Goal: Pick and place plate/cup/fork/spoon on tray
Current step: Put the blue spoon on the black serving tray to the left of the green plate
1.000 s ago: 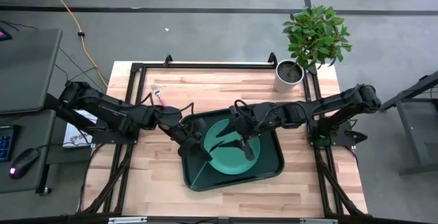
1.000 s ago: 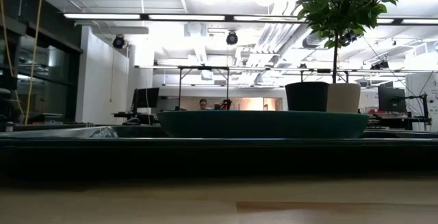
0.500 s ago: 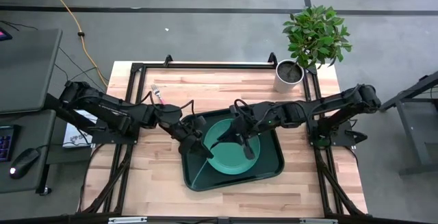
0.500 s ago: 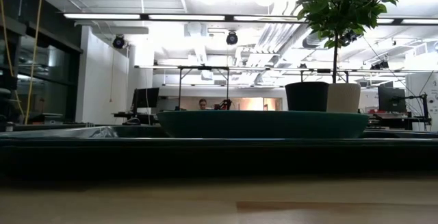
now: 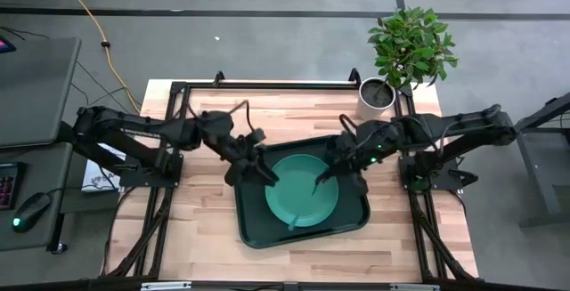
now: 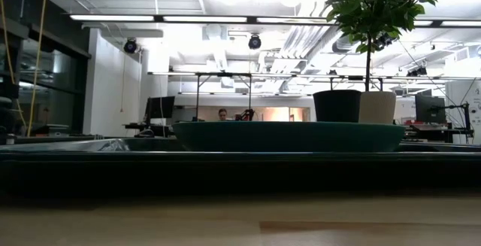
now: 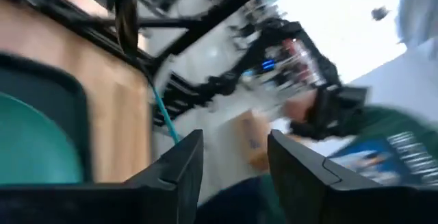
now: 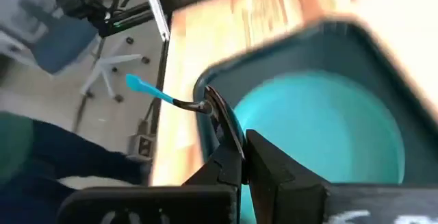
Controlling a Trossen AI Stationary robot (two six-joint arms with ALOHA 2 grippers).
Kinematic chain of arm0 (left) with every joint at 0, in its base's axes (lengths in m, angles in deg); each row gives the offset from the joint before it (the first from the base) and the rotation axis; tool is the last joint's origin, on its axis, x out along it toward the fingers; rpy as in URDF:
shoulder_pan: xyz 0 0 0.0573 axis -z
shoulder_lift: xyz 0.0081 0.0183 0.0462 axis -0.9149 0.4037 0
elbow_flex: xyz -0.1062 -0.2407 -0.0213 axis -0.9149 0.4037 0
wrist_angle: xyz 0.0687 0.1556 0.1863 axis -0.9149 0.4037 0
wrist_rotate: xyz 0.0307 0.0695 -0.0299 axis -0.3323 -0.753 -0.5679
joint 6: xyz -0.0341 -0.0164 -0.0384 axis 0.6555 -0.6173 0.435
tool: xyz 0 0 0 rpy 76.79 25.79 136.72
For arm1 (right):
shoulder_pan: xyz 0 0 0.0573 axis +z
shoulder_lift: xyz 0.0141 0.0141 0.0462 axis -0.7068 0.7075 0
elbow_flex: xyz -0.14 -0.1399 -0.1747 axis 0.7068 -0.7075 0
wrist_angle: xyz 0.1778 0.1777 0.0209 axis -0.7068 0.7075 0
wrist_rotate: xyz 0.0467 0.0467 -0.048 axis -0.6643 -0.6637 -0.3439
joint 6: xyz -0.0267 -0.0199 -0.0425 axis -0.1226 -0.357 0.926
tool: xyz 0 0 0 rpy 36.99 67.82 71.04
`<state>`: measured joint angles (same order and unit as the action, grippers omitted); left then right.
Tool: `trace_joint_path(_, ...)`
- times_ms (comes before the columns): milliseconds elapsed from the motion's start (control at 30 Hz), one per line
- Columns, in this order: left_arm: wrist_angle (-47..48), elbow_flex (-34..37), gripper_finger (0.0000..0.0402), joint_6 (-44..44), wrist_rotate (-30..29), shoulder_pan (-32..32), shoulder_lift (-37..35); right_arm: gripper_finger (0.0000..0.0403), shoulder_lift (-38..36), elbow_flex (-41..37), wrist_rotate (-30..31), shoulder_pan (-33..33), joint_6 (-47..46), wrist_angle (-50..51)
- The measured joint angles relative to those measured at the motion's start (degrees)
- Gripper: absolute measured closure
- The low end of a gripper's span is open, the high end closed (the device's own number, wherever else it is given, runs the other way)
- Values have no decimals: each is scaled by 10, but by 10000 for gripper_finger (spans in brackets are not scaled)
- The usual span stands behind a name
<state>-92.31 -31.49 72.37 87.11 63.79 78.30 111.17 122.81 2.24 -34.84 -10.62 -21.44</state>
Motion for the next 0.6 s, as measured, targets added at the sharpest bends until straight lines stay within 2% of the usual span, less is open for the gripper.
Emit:
trace_joint_path(67, 104, -56, 250, -87, -40, 6, 12, 402, -1, 0, -3, 0, -54, 27)
trace_joint_path(167, 304, -135, 250, -213, -162, 31, 48, 402, 3, 0, -4, 0, -95, 23)
trace_joint_path(233, 374, -169, 249, -252, -229, 48, 74, 402, 6, 0, 6, 0, -110, 21)
trace_joint_path(300, 386, -183, 247, -255, -255, 62, 93, 402, 12, 0, 26, 0, -115, 14)
trace_joint_path(600, 326, -184, 191, -159, -238, 89, 165, 402, 59, 0, 87, -4, -103, 14)
